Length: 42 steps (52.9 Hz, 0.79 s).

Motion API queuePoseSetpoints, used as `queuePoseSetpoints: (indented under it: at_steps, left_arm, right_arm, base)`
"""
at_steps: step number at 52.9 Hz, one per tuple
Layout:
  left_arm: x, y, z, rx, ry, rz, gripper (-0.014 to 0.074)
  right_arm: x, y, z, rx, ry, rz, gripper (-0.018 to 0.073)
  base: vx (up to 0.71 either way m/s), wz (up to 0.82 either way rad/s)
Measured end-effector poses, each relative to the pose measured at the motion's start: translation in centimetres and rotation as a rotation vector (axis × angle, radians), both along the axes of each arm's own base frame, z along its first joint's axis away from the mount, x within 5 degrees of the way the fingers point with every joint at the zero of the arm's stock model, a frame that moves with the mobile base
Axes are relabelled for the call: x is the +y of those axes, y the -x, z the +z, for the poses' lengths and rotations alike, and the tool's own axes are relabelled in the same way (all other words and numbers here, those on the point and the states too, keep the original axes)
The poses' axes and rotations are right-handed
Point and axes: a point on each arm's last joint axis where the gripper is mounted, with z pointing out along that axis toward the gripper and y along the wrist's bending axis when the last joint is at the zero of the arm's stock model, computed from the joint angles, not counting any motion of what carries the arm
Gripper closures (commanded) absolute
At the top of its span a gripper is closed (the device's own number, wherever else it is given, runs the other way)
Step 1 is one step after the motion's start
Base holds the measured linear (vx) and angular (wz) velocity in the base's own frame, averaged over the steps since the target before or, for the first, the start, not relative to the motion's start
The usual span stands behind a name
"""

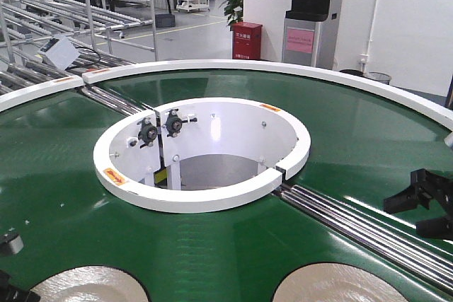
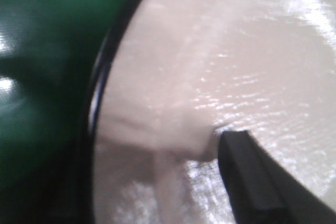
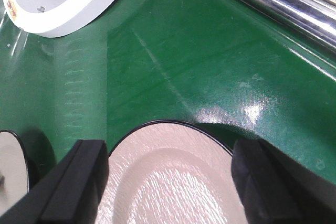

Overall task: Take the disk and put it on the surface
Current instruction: 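Lower both grippers to the rims of the two cream plates, then grip each plate rim and lift both plates upright off the belt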

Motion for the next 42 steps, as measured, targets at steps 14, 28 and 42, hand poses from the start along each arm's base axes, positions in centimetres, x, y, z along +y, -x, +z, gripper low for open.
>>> queuePoseSetpoints:
  at_steps: [14,28,42]
  left_arm:
    - [-0.6,-0.4,0.3,0.013,0.152,0.052,0.0607]
    - [-1.3,-0.6,2.8,-0.052,0.235,0.058,0.0606]
    - [-2.2,-1.5,9.3,-0.271,0.351,0.088,0.0606]
  right_arm:
    - [0.0,0.0,-0.1,0.003,0.008,0.003,0.002]
    - [-0.7,0.5,-0.8,0.057,0.118,0.023,0.002]
    - [-1.7,0.5,-3.0,0.161,0.228,0.058,0.002]
  base:
    - [0.0,0.0]
    - [0.0,0.0]
    - [0.0,0.0]
